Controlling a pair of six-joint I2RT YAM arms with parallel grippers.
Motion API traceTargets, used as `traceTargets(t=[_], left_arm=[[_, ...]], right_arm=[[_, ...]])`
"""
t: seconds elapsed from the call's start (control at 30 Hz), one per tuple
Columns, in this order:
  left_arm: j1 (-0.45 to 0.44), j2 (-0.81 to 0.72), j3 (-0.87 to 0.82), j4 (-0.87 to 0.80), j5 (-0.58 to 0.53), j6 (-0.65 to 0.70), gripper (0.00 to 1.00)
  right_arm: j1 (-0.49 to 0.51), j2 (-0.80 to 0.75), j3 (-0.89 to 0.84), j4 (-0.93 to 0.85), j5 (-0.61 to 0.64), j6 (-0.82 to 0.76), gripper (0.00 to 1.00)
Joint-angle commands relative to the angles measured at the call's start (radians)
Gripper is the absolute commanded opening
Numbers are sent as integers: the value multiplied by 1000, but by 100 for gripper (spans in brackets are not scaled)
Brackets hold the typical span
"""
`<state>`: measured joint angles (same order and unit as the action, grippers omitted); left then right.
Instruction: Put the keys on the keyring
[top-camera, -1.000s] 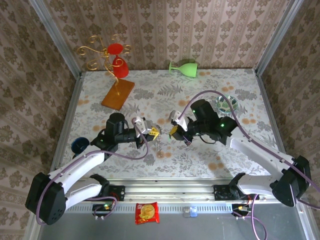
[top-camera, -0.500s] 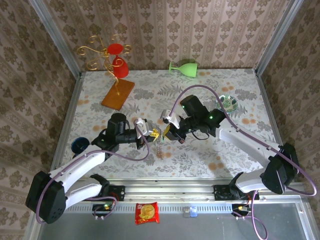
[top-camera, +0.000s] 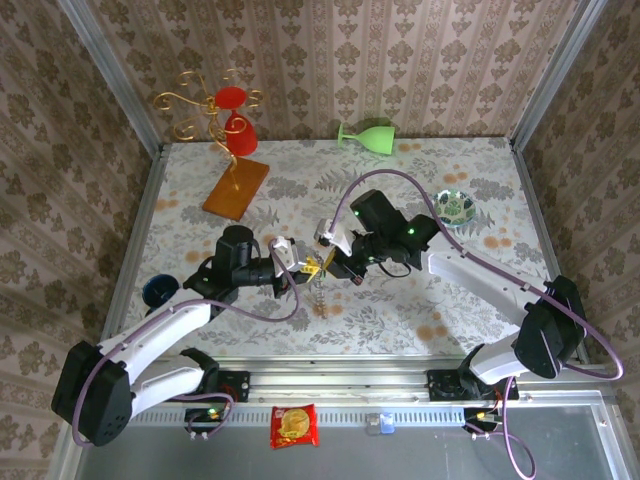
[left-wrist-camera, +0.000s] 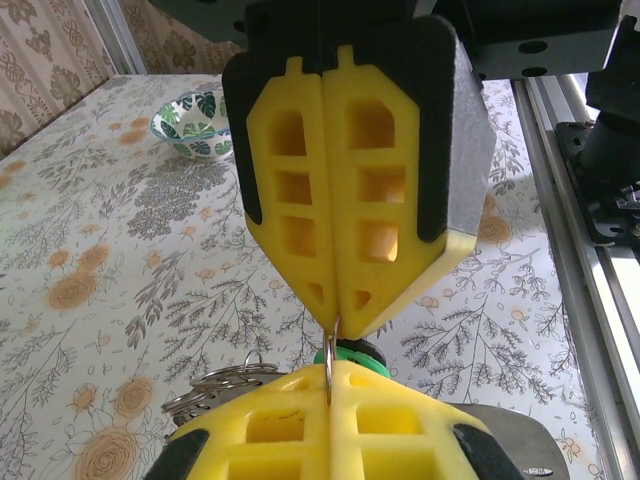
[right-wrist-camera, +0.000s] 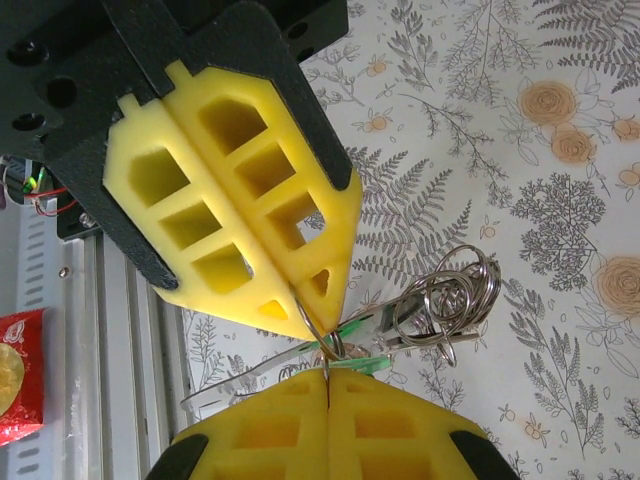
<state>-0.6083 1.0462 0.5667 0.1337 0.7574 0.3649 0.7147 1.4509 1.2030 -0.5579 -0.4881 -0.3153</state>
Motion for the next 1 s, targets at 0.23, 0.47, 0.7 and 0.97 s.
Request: traceTargets(t=[0.23, 0.47, 0.7, 0.97], left_arm=[[-8, 3, 44, -18, 17, 39, 0], [-8, 8, 45, -25, 20, 39, 0], [-8, 9, 49, -27, 24, 40, 0], [-8, 19, 61, -65, 23, 61, 0]], right_arm=[[5, -34, 9, 15, 26, -10, 0], [15, -37, 7, 15, 50, -23, 0], [28, -20, 16, 15, 98, -22, 0], [41, -20, 22, 15, 163, -26, 0]])
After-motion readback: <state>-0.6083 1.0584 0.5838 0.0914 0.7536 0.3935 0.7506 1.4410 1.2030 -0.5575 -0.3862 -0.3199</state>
